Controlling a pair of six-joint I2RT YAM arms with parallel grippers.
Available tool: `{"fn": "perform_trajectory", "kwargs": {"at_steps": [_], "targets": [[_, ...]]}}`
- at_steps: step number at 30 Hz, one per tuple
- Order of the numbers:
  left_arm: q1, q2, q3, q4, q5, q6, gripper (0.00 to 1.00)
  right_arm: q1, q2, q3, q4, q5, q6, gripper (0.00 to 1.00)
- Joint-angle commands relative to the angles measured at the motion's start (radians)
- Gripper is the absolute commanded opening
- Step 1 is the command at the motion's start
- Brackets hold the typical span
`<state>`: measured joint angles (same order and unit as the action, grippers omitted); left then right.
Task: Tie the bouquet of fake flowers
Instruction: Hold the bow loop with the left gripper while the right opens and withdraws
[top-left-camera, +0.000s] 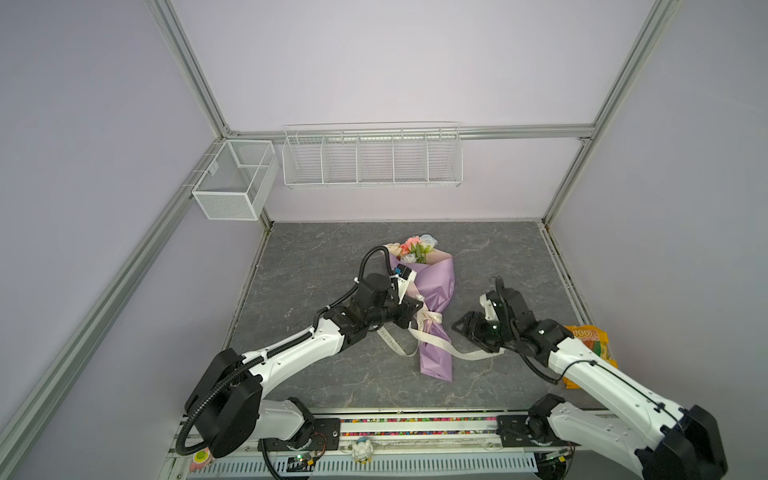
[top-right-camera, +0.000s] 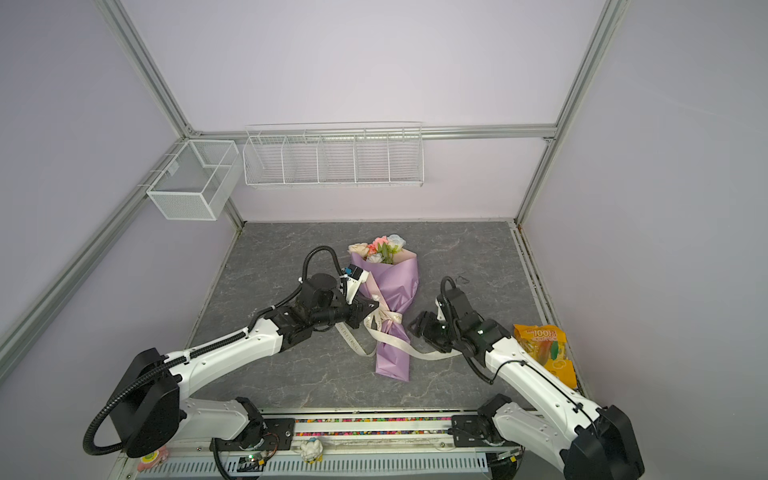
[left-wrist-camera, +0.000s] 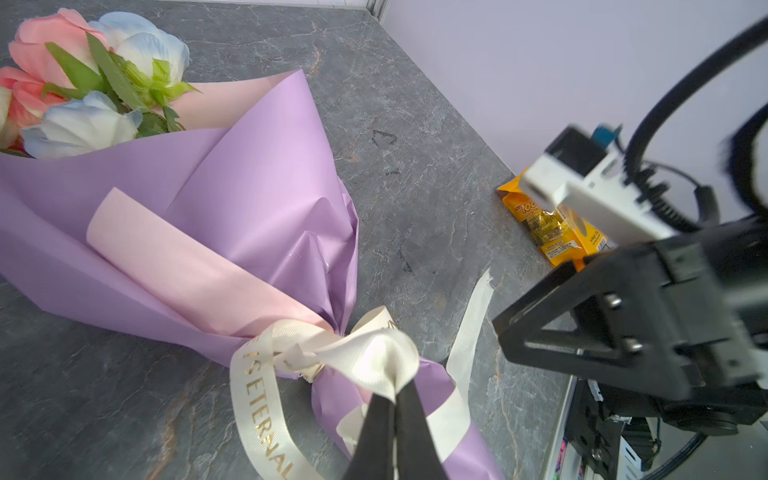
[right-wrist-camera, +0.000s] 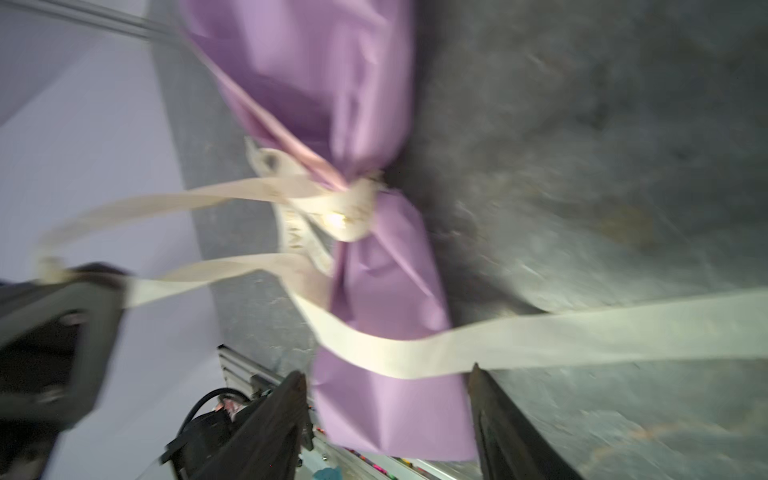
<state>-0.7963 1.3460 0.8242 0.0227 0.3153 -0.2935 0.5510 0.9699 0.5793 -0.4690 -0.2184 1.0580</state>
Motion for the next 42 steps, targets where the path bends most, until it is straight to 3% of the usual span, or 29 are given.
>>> {"fn": "perform_trajectory", "kwargs": {"at_steps": [1,7,11,15,19,22,29,35,39,42], "targets": [[0.005,-0.015,-0.017,-0.018,0.035,0.014,0.00,-0.002,-0.071,-0.135,0.074,0.013,0.223,0.70],[0.005,-0.006,-0.013,-0.034,0.046,0.024,0.00,0.002,-0.114,-0.256,0.237,0.003,0.407,0.85],[0.005,-0.004,-0.005,-0.041,0.051,0.026,0.00,0.014,-0.105,-0.295,0.324,0.036,0.561,0.86],[0.005,-0.004,-0.002,-0.044,0.052,0.028,0.00,0.037,-0.097,-0.317,0.374,0.077,0.702,0.84],[0.005,-0.003,0.001,-0.049,0.049,0.033,0.00,0.087,-0.095,-0.337,0.351,0.107,0.873,0.73],[0.005,-0.002,0.004,-0.053,0.049,0.036,0.00,0.145,-0.125,-0.375,0.359,0.178,1.000,0.74],[0.005,0.008,0.008,-0.053,0.054,0.036,0.00,0.164,-0.083,-0.383,0.435,0.201,1.070,0.71],[0.005,0.008,0.013,-0.057,0.069,0.035,0.00,0.166,0.107,-0.356,0.626,0.165,1.082,0.60],[0.005,0.008,0.014,-0.062,0.075,0.035,0.00,0.165,0.182,-0.352,0.705,0.191,1.092,0.40],[0.005,0.003,0.012,-0.070,0.074,0.031,0.00,0.154,0.127,-0.320,0.577,0.254,1.044,0.21]]}}
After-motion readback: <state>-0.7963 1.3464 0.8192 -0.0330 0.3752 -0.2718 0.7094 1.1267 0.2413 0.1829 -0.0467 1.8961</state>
